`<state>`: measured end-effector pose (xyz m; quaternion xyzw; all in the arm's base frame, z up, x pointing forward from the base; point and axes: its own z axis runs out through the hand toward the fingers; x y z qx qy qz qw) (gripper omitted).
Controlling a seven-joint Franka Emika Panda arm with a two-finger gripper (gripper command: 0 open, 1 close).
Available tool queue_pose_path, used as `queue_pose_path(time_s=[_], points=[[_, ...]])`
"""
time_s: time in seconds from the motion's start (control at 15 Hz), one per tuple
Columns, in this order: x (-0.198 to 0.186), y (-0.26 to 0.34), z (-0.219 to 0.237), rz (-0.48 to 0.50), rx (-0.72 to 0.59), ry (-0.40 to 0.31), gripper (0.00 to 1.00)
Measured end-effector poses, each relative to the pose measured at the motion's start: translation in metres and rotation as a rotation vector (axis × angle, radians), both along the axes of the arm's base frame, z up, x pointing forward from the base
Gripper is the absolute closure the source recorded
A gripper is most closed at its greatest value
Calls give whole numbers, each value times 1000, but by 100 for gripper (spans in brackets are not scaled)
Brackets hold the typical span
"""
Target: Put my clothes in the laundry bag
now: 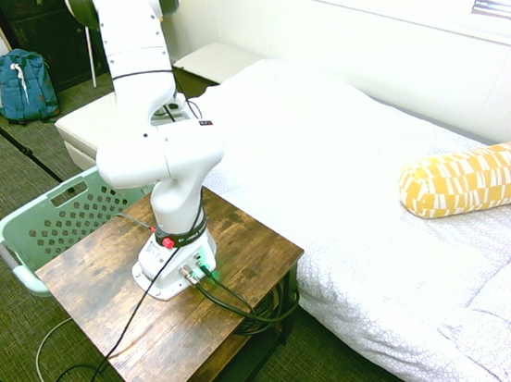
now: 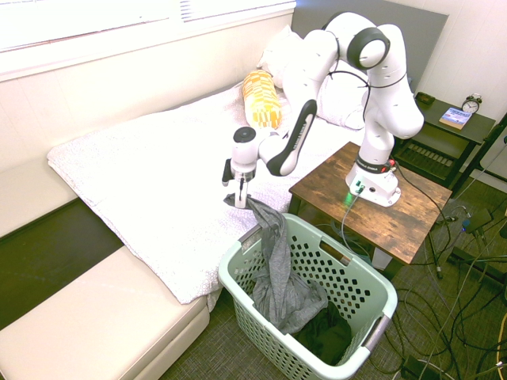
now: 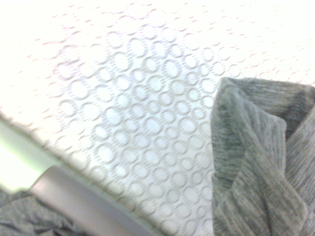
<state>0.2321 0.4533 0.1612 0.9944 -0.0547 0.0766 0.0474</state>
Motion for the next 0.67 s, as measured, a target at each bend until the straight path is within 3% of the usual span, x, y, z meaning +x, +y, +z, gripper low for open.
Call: queue_pose_path(time_s=[0.2,0.53,0.6,0.67], points=[[-57,12,-6,39,-36,-21,100],[-84,7,-38,52,-89,0,100],[-89,7,-42,56,-96,4,0],[-94,7,-46,62,-105,7,0]])
